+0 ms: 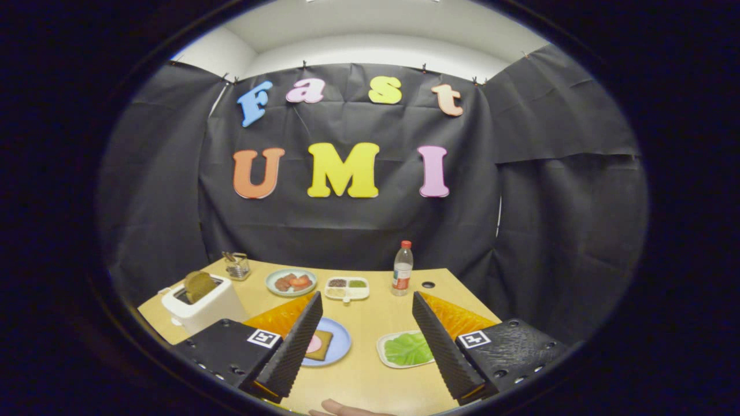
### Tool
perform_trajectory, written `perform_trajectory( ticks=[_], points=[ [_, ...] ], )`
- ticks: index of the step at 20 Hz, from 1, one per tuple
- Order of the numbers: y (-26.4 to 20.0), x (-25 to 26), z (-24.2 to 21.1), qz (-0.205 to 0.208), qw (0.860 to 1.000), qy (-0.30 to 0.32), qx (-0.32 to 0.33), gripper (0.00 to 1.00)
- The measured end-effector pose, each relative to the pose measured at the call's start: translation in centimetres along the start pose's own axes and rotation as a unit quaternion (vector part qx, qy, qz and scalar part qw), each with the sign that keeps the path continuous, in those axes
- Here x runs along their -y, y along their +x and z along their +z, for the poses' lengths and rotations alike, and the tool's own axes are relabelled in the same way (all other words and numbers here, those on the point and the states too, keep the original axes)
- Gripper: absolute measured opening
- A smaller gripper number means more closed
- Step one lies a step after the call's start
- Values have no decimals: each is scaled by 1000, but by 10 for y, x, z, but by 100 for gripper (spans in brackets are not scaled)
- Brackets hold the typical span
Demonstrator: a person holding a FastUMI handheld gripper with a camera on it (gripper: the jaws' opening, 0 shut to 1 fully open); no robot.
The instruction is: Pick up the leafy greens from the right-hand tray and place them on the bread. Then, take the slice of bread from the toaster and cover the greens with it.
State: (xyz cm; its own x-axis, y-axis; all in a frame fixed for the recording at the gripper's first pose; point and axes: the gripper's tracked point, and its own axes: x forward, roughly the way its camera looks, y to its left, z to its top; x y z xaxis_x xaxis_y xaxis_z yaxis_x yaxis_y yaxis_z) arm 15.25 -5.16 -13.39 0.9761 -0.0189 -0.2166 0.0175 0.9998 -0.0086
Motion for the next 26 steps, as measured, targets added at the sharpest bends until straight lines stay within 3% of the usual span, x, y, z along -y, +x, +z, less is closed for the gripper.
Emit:
perform_trajectory(
  ticks=[5,8,14,19,22,25,26],
  points=[
    [97,55,-71,-42,995,-11,-88,95],
    [131,79,-120,-60,986,-16,-153,95],
    [147,86,-200,-53,964,7,-261,95],
    [141,89,-237,-51,948,6,-315,94],
    [140,83,-241,-37,944,60,-321,80],
    [140,78,-241,-30,945,55,-320,66],
    [141,77,-241,-29,946,49,-320,53]
  ],
)
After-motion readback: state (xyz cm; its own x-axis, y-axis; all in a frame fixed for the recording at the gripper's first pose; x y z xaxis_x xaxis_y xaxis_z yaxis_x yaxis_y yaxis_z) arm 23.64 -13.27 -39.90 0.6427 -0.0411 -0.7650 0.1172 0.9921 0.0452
